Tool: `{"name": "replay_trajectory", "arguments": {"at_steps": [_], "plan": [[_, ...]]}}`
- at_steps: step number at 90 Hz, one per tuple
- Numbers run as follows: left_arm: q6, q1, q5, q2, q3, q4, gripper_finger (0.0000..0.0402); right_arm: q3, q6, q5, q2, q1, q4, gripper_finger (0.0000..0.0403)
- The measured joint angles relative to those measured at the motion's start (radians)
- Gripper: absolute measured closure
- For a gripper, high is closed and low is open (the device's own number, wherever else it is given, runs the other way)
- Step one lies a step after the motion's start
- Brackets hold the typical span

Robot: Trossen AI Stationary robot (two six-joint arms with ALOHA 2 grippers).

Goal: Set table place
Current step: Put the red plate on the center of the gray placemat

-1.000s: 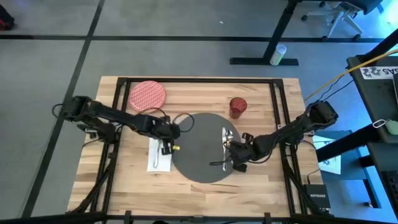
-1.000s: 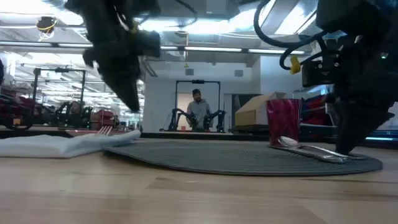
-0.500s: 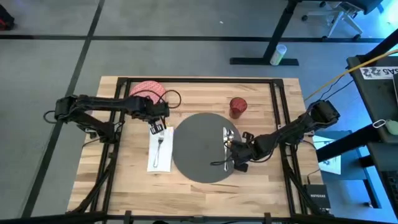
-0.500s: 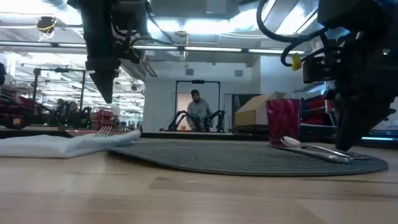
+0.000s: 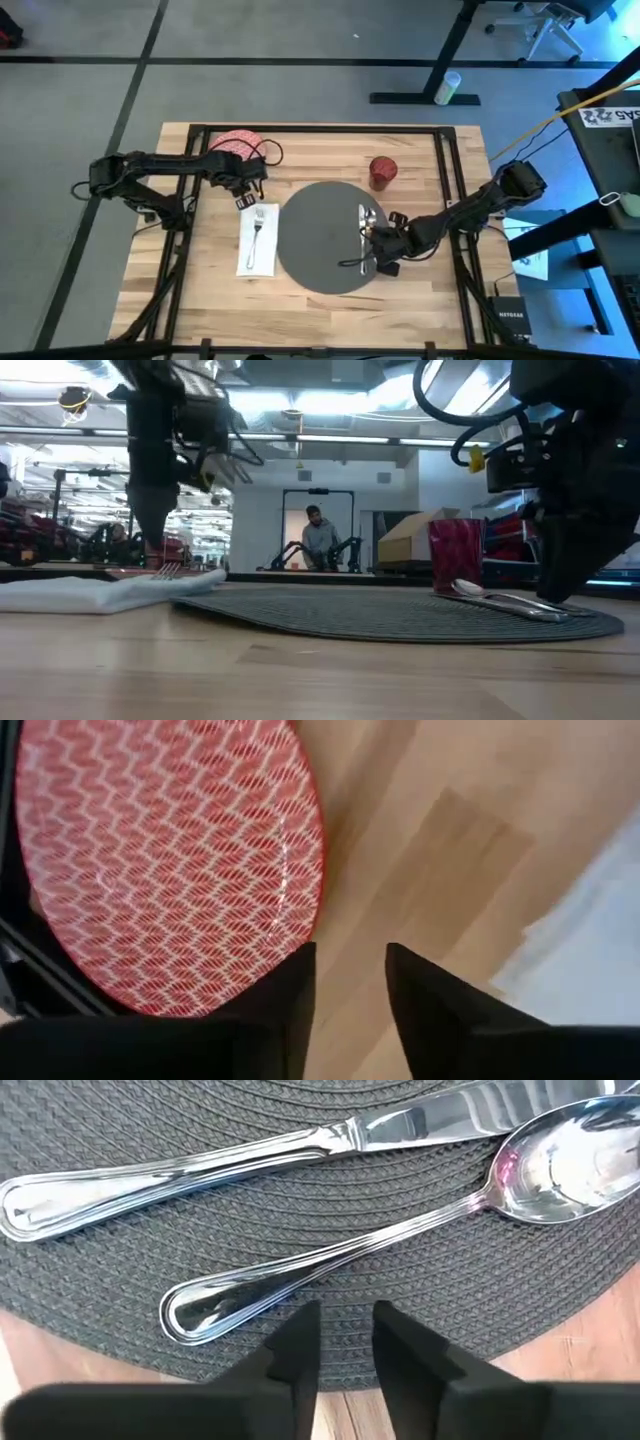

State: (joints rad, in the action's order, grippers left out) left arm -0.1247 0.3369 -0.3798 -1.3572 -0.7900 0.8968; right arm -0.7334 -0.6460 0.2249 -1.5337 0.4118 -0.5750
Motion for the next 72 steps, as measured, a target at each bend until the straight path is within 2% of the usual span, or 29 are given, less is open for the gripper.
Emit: {"name": "replay_trajectory", "arguments": {"at_steps": [19, 42, 72], "plan": [[0.006, 0.000, 0.001, 0.000, 0.050, -0.046, 0.0249, -0.001, 0.000, 0.000, 0.000, 0.000, 0.001, 0.0308], [0.014, 0.033, -0.007, -0.006, 0.050, -0.053, 0.0233, -0.001, 0.000, 0.001, 0.000, 0.000, 0.001, 0.0307], [0.100, 0.084, -0.014, -0.131, 0.050, -0.127, 0.0230, -0.001, 0.000, 0.002, 0.000, 0.000, 0.001, 0.0307]]}}
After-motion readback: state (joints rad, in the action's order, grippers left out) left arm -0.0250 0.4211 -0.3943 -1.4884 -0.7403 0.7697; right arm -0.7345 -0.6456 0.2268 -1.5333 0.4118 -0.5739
